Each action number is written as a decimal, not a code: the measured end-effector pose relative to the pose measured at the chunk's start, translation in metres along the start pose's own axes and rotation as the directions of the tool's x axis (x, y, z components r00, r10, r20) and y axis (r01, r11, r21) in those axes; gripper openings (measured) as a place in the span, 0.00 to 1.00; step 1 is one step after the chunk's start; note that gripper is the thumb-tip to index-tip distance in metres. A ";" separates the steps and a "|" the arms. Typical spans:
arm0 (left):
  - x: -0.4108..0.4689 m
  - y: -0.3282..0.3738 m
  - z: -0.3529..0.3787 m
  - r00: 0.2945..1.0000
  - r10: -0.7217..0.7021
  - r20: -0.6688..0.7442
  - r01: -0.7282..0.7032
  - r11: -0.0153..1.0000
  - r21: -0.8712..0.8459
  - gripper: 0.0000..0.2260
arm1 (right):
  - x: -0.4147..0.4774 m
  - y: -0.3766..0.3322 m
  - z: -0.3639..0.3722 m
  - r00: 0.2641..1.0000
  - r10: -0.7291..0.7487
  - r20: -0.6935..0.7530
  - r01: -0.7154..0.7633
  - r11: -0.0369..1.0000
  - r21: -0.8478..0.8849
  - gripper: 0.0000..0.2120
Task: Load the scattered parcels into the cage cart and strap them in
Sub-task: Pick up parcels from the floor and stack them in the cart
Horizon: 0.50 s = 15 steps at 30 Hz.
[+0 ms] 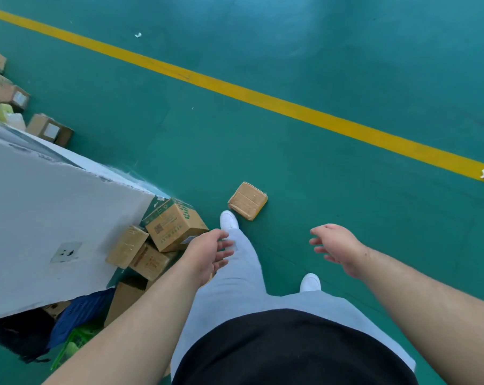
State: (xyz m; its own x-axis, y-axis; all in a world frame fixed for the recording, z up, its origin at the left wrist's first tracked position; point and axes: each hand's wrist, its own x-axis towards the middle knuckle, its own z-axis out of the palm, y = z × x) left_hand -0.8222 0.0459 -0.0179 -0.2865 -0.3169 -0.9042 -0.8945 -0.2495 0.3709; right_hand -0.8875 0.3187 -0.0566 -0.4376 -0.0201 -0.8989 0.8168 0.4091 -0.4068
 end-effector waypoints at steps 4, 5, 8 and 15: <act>0.072 0.040 -0.017 0.999 -0.038 -0.005 0.038 0.995 0.090 0.12 | 0.036 -0.032 0.018 0.997 0.062 -0.043 -0.062 0.998 -0.005 0.11; 0.096 0.051 -0.022 0.999 -0.052 -0.012 0.053 0.991 0.122 0.12 | 0.048 -0.040 0.025 0.995 0.084 -0.053 -0.084 0.996 -0.008 0.10; 0.184 0.087 -0.030 0.992 -0.123 -0.021 0.124 0.956 0.267 0.08 | 0.094 -0.057 0.050 0.982 0.171 -0.080 -0.173 0.985 -0.012 0.09; 0.424 0.140 -0.041 0.992 -0.105 0.076 0.039 0.801 0.598 0.04 | 0.283 -0.070 0.161 0.944 0.325 -0.053 -0.328 0.942 -0.073 0.10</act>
State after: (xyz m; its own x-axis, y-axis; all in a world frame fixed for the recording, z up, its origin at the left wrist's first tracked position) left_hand -1.0545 -0.1611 -0.3405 -0.2161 -0.2187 -0.9516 -0.9325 0.3351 0.1347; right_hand -1.0073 0.1372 -0.3087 -0.1676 0.1622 -0.9724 0.8853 0.4588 -0.0760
